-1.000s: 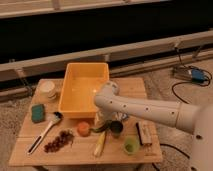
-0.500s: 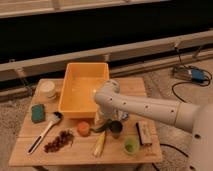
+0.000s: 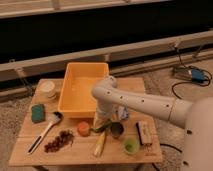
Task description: Place pepper in paper cup
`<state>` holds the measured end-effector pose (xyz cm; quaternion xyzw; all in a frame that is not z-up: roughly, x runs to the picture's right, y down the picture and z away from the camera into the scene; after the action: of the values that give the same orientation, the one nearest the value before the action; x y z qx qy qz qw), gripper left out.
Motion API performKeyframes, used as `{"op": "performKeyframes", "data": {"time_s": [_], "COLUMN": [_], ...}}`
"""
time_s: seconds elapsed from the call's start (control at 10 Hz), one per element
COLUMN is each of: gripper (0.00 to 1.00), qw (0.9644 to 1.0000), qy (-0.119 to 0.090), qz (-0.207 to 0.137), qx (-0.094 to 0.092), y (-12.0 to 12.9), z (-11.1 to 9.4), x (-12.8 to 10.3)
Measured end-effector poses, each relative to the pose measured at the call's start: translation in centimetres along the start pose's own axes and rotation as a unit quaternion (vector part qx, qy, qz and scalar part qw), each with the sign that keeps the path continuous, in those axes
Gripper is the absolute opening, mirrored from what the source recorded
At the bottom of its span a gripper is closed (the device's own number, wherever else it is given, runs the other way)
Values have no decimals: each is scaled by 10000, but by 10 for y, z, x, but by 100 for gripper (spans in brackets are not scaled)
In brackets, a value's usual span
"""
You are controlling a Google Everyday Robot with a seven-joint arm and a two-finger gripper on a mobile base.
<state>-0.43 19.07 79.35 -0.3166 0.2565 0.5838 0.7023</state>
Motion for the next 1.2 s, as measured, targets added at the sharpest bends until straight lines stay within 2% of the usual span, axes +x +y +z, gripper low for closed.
{"op": "performKeyframes", "data": {"time_s": [0.5,0.7,0.9,1.2], "gripper": [70,70,70,70], "qw": [9996,9995,9983,9965], "qy": [243,91,-116,-301], "qz": [-81,-76,82,483], "qx": [111,303,561,614], "y": [8,9,8,-2], "z": [25,32,38,37], "x": [16,18,11,1]}}
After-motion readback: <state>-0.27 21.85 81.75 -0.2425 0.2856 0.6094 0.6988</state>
